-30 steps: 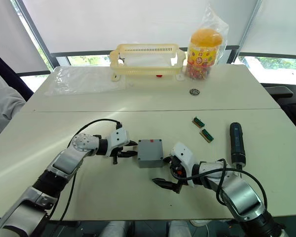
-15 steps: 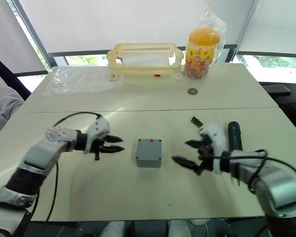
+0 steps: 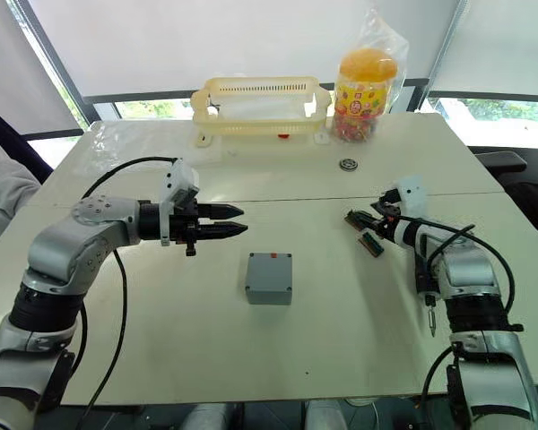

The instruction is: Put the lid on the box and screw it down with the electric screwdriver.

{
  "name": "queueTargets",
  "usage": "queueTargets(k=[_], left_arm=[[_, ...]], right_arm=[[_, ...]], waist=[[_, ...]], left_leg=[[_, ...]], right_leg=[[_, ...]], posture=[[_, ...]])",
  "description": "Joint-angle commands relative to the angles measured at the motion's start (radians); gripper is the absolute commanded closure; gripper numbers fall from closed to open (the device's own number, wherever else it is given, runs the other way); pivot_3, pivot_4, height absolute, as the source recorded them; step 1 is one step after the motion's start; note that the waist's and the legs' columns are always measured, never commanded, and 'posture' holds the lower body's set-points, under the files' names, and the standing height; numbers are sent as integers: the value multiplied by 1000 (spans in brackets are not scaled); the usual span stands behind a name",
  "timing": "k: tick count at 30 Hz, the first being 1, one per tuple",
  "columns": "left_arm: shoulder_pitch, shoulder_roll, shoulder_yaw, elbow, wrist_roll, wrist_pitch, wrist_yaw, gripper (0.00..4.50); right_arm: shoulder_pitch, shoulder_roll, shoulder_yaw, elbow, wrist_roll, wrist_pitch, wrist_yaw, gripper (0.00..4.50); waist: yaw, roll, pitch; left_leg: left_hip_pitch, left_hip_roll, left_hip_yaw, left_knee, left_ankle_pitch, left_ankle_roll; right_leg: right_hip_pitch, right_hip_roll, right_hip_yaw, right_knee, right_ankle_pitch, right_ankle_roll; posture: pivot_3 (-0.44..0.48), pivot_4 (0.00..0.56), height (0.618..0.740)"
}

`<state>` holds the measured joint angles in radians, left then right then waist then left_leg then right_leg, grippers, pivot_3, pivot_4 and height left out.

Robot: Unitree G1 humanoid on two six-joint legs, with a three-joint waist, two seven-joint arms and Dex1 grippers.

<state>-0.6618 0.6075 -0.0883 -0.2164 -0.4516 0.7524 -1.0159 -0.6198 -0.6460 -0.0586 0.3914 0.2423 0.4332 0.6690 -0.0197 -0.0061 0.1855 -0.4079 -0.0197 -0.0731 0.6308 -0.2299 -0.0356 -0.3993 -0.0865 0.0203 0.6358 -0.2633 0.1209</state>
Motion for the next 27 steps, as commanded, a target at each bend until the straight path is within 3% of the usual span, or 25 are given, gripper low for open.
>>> queueTargets(k=[1,19,22,24,25,27], left_arm=[[21,4,4,-48,-2,-18,25,2748],[84,7,-15,-56,8,-39,67,2748],[86,6,-21,-53,12,-44,67,2748],[88,7,-25,-51,16,-48,67,2748],[90,8,-26,-51,18,-50,67,2748],[92,8,-26,-51,20,-51,67,2748]], right_arm=[[-71,8,-3,114,-36,-108,17,2388],[-86,44,-12,228,-72,-176,34,2388],[-85,47,-10,232,-76,-182,32,3249],[-86,50,-9,236,-77,-184,30,4227],[-86,51,-9,239,-78,-184,29,4483],[-86,53,-9,241,-79,-183,29,4483]], waist=[[0,0,0],[1,0,0],[1,0,0],[1,0,0],[1,0,0],[0,0,0]], left_leg=[[0,0,0,0,0,0],[0,0,0,0,0,-1],[0,0,0,0,0,-1],[0,0,0,0,0,-1],[0,0,0,0,0,-1],[0,0,0,0,0,-1]], right_leg=[[0,0,0,0,0,0],[0,0,1,0,0,0],[0,0,1,0,0,0],[0,0,1,0,0,0],[0,0,1,0,0,0],[0,0,1,0,0,0]], posture=[[0,150,740],[0,150,740],[0,150,740],[0,150,740],[0,150,740],[0,150,740]])
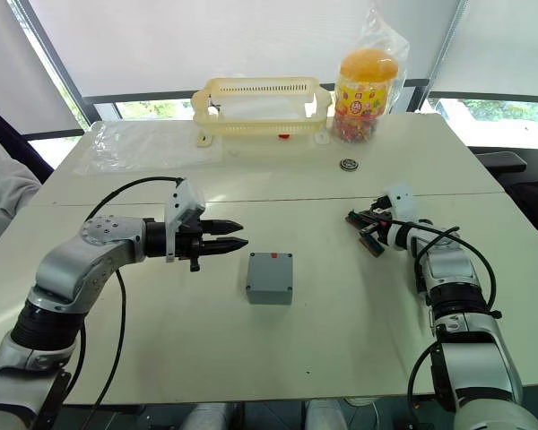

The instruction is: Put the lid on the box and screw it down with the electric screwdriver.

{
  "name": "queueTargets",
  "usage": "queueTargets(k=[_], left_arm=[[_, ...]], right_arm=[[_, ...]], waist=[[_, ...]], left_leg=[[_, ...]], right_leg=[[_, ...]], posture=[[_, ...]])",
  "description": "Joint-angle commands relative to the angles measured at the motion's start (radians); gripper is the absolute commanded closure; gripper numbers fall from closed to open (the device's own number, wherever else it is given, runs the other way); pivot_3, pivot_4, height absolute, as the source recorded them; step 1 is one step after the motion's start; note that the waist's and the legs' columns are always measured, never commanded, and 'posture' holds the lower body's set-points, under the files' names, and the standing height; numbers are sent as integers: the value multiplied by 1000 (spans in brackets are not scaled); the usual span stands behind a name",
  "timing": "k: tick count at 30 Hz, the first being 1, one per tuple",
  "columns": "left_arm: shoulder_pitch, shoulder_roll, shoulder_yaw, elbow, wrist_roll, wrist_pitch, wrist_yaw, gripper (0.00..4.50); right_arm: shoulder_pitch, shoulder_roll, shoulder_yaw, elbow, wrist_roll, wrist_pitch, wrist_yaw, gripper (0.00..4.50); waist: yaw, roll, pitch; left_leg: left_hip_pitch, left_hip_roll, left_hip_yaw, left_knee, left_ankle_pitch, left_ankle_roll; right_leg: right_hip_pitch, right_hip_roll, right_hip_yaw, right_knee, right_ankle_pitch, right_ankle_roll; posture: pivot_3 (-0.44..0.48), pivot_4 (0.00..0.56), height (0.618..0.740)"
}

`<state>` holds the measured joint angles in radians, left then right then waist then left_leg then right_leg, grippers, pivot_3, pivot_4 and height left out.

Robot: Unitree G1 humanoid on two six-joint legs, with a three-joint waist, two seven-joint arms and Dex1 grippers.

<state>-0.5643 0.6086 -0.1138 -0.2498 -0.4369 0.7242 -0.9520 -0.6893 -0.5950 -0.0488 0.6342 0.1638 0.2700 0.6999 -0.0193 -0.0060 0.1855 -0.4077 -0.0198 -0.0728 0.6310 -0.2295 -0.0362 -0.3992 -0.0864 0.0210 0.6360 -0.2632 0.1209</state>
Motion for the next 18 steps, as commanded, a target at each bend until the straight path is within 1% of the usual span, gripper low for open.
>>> queueTargets(k=[1,8,18], left_arm=[[-5,8,0,-19,5,-23,3,2748],[-7,9,2,-10,8,-26,1,2748],[-21,-2,-15,16,16,-44,-7,2748]], right_arm=[[-17,3,-19,0,-2,-20,-2,4483],[-20,2,-26,-14,1,-21,-7,4483],[8,-10,-54,-164,21,31,-31,4483]], waist=[[0,0,0],[0,0,0],[1,0,0]], left_leg=[[0,0,0,0,0,0],[0,0,0,0,0,0],[0,0,0,0,0,0]], right_leg=[[0,0,0,0,0,0],[0,0,0,0,0,0],[0,0,0,0,0,0]], posture=[[0,150,740],[0,150,740],[0,150,740]])
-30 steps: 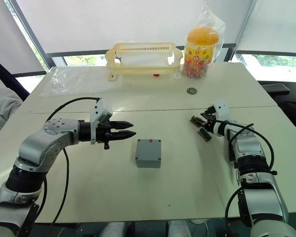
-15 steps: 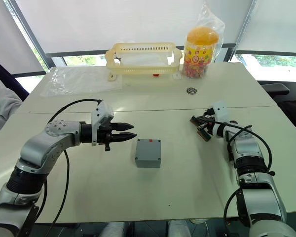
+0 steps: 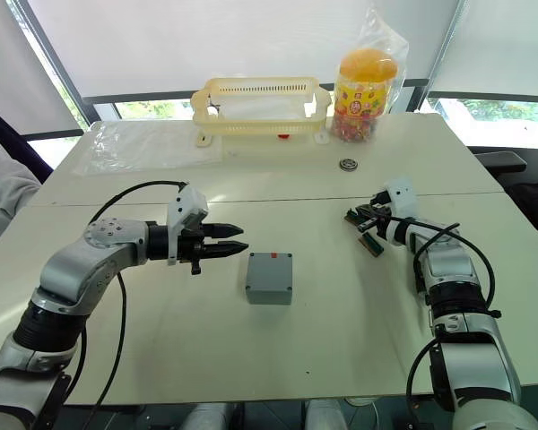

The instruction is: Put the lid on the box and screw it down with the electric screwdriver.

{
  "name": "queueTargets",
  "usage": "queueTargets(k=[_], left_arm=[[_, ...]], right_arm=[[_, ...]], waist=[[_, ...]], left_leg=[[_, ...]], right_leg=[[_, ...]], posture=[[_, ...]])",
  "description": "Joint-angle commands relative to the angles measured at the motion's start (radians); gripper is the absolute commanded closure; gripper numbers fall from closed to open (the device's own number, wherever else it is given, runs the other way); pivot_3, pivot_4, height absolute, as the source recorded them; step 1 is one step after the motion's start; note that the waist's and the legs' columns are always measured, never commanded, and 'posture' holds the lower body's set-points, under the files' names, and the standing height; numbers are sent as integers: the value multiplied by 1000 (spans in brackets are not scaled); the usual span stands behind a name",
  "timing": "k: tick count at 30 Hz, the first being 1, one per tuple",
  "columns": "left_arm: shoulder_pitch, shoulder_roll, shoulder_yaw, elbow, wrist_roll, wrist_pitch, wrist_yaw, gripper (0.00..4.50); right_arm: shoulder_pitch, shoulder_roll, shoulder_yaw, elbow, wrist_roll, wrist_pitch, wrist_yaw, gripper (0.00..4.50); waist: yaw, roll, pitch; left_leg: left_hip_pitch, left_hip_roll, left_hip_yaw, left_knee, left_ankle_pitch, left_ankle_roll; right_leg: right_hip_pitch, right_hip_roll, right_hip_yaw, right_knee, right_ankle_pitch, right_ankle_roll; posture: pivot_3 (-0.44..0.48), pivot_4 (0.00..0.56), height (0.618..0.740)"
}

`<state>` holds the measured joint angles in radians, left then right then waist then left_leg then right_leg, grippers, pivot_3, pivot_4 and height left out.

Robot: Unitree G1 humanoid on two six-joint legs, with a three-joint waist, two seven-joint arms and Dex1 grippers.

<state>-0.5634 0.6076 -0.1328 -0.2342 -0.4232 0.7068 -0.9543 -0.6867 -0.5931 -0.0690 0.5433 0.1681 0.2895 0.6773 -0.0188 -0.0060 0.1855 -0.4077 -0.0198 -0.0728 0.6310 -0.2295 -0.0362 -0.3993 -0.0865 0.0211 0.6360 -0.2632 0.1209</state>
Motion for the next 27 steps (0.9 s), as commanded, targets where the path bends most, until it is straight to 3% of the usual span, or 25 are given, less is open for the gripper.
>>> queueTargets(k=[1,5,13,16,27], left_arm=[[-23,-2,2,3,3,-29,-6,2748],[-25,5,-2,8,0,-36,-16,2748],[23,113,9,-72,-23,-13,-93,2748],[46,168,-7,-96,-5,-27,-125,2748],[93,195,-6,-138,4,-21,-105,2748]], right_arm=[[10,-13,-36,-87,17,17,-11,4483],[38,-27,-66,-198,36,61,-20,4483],[216,-91,-107,-806,320,396,104,4483],[258,-92,-84,-938,396,496,100,4483],[297,-33,88,-916,325,437,69,4483]], waist=[[0,0,0],[3,0,0],[-1,1,0],[0,1,0],[5,1,0]], left_leg=[[0,0,0,0,0,0],[0,0,0,0,0,0],[0,1,-1,-1,0,0],[0,1,-1,-1,0,0],[0,0,-1,0,0,0]], right_leg=[[0,0,0,0,0,0],[0,0,0,0,0,0],[-1,0,0,1,0,0],[0,1,0,1,0,0],[0,0,-1,0,0,0]], posture=[[0,150,740],[0,150,740],[0,150,740],[0,150,740],[0,150,740]])
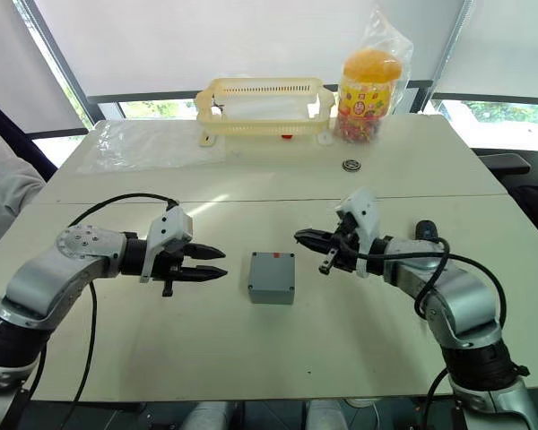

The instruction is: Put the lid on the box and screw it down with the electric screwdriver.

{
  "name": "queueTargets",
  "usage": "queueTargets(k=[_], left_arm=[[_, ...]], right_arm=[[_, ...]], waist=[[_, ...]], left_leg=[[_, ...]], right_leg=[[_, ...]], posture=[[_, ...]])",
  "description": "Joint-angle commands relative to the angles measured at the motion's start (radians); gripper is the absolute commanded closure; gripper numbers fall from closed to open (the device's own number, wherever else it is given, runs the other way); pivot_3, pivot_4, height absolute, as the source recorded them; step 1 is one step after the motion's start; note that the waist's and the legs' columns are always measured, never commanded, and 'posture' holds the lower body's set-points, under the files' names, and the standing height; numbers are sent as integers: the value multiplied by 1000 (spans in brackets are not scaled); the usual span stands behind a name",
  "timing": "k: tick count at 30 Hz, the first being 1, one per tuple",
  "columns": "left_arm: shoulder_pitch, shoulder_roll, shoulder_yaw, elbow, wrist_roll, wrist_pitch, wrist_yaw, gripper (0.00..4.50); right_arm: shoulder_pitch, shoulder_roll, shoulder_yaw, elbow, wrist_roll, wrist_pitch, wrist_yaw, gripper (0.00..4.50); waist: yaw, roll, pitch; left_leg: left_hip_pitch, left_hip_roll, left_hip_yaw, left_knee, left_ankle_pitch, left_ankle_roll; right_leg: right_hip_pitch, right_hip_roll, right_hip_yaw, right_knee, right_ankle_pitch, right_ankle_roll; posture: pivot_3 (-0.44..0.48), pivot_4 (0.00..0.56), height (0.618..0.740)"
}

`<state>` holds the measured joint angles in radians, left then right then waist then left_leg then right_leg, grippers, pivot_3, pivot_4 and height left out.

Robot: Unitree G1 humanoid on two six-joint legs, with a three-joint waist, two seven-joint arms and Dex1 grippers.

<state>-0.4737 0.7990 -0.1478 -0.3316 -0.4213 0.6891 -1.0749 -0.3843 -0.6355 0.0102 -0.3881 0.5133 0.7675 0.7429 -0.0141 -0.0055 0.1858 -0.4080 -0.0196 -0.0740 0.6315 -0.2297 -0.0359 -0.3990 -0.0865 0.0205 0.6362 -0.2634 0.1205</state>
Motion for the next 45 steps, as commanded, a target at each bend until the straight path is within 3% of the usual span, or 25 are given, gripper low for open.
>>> queueTargets(k=[1,45], left_arm=[[5,-1,13,-42,-2,3,24,2748],[9,-49,7,-24,-6,16,79,2748]], right_arm=[[-6,10,16,27,-25,-50,7,4483],[0,38,84,88,-56,-56,19,4483]], waist=[[0,0,0],[0,0,0]], left_leg=[[0,0,0,0,0,0],[0,0,0,0,0,0]], right_leg=[[0,0,0,0,0,0],[0,0,0,0,0,0]], posture=[[0,150,740],[0,150,740]])
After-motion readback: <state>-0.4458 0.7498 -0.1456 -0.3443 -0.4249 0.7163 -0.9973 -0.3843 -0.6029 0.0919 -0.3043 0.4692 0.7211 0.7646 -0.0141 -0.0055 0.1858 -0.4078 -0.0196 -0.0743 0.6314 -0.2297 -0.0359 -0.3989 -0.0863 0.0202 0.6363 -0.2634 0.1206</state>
